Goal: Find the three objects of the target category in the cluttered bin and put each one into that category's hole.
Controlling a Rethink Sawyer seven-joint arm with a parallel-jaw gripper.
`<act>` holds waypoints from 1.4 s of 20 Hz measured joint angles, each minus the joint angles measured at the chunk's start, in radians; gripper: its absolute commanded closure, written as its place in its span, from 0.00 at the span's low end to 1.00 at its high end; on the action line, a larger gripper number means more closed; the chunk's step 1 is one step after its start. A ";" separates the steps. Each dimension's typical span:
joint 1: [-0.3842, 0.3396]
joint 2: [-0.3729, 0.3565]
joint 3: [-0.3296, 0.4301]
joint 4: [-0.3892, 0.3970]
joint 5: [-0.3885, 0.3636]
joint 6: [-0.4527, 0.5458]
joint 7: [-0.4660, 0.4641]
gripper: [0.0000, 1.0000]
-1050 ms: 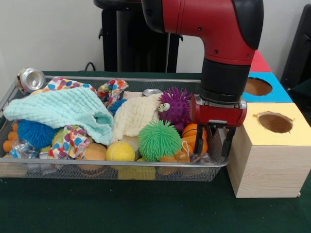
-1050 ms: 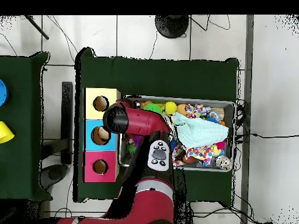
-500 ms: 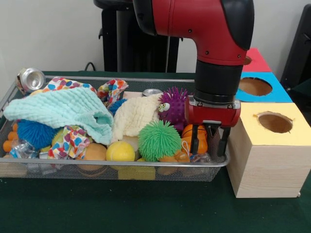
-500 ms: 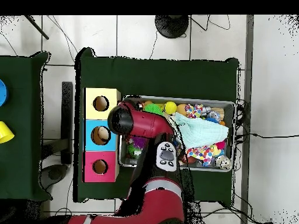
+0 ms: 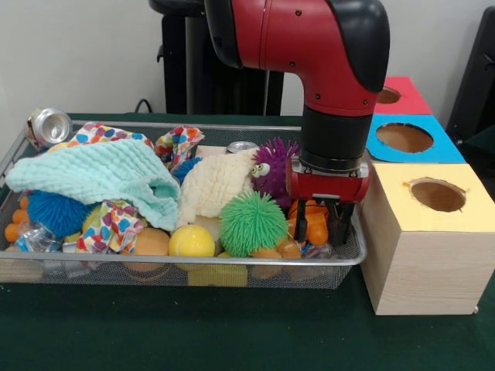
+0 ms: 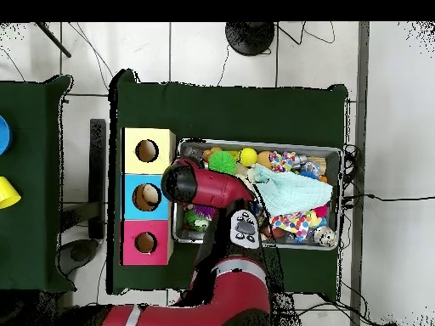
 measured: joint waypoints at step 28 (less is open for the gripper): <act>0.128 0.091 -0.144 -0.090 0.000 -0.019 0.000 0.00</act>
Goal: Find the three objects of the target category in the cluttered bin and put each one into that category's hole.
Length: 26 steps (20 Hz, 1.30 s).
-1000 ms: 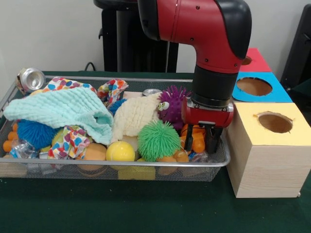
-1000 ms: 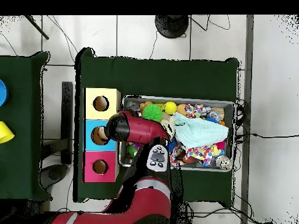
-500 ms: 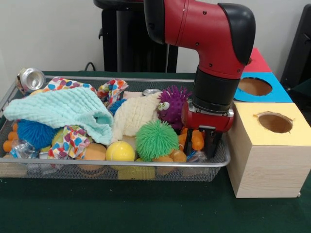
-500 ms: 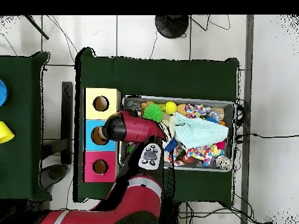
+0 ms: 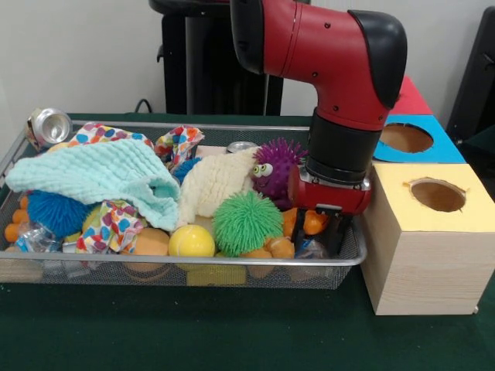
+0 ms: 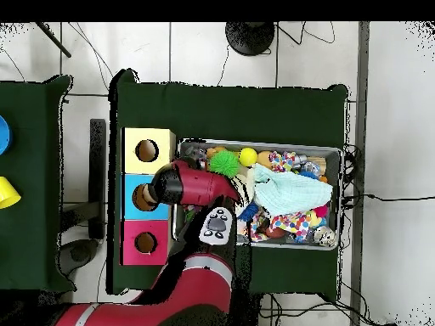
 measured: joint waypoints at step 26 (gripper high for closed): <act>0.020 0.021 -0.019 -0.019 0.010 0.000 0.000 1.00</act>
